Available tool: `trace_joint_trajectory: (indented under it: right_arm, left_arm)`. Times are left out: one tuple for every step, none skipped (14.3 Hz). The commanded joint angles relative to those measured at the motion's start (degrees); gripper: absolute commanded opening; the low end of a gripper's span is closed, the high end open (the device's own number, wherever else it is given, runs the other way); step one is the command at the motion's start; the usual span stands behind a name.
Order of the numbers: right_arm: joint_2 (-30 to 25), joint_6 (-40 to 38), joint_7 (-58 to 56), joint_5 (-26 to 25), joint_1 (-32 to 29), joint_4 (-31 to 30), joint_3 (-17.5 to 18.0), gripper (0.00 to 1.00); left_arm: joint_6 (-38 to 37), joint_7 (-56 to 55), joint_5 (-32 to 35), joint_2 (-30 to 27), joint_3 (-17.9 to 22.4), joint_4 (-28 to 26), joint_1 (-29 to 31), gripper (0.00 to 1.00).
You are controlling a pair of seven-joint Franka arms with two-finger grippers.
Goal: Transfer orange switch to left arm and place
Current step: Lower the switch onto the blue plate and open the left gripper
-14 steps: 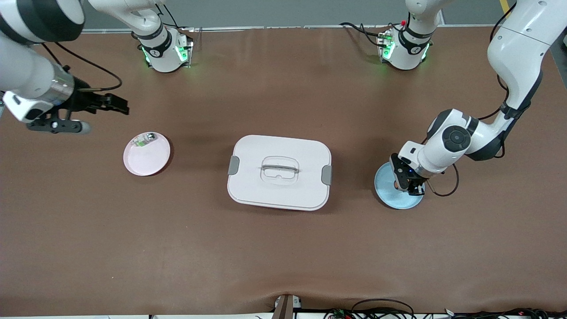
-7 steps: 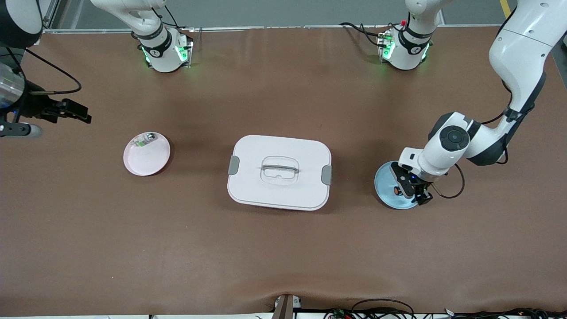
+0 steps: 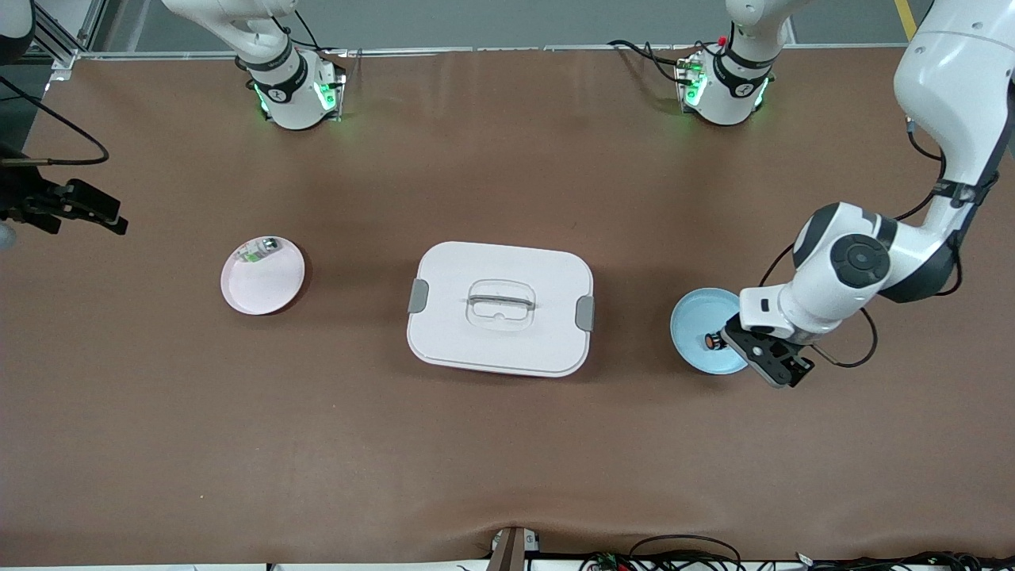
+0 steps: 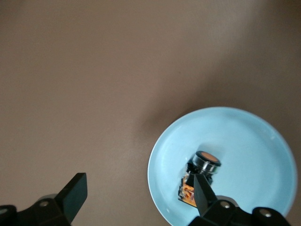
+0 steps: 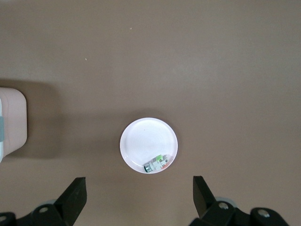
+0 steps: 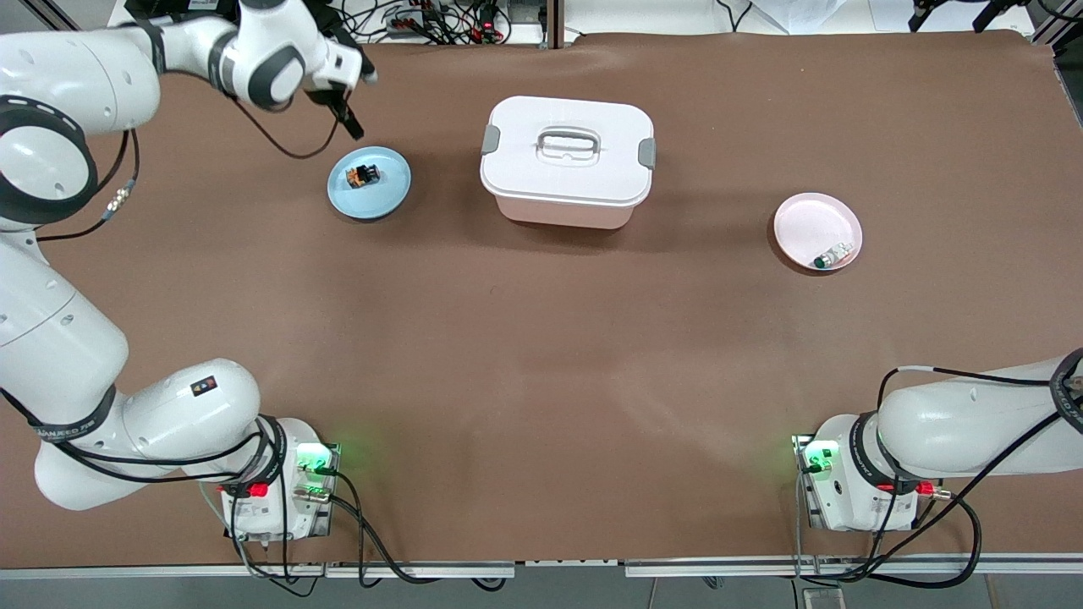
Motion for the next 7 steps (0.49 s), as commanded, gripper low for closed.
trace_joint_trajectory:
  right_arm:
    - [1.4,-0.5,-0.6,-1.1,-1.2,3.3,0.9,1.00]
    - [1.5,-0.5,-0.9,-1.1,-1.6,3.5,0.9,1.00]
    - [1.5,-0.4,-1.6,-1.1,-1.5,3.4,0.9,1.00]
    - [1.4,-0.5,-3.0,-1.0,-2.0,3.1,1.0,1.00]
    - [1.3,-0.5,-5.6,-1.0,-2.7,2.9,1.0,1.00]
    - [1.1,-0.4,-7.1,-0.9,-2.8,2.2,1.0,1.00]
    - [0.8,-0.2,-7.1,-0.9,-3.0,1.6,1.0,1.00]
  left_arm:
    - [-9.8,-8.1,-2.9,-0.9,-3.9,7.3,-0.1,1.00]
    - [-12.6,-11.6,-3.4,-0.9,-5.0,9.3,0.0,1.00]
    - [-14.8,-15.1,-3.5,-1.2,-6.0,10.7,0.0,1.00]
    - [-15.7,-19.0,-3.4,-2.8,-6.4,10.9,-0.1,1.00]
    - [-15.9,-23.2,-3.5,-4.6,-6.4,10.9,-0.3,1.00]
    - [-16.9,-26.5,-3.5,-5.9,-6.7,10.9,-0.2,1.00]
    - [-18.7,-29.2,-3.6,-6.8,-8.0,11.3,0.0,1.00]
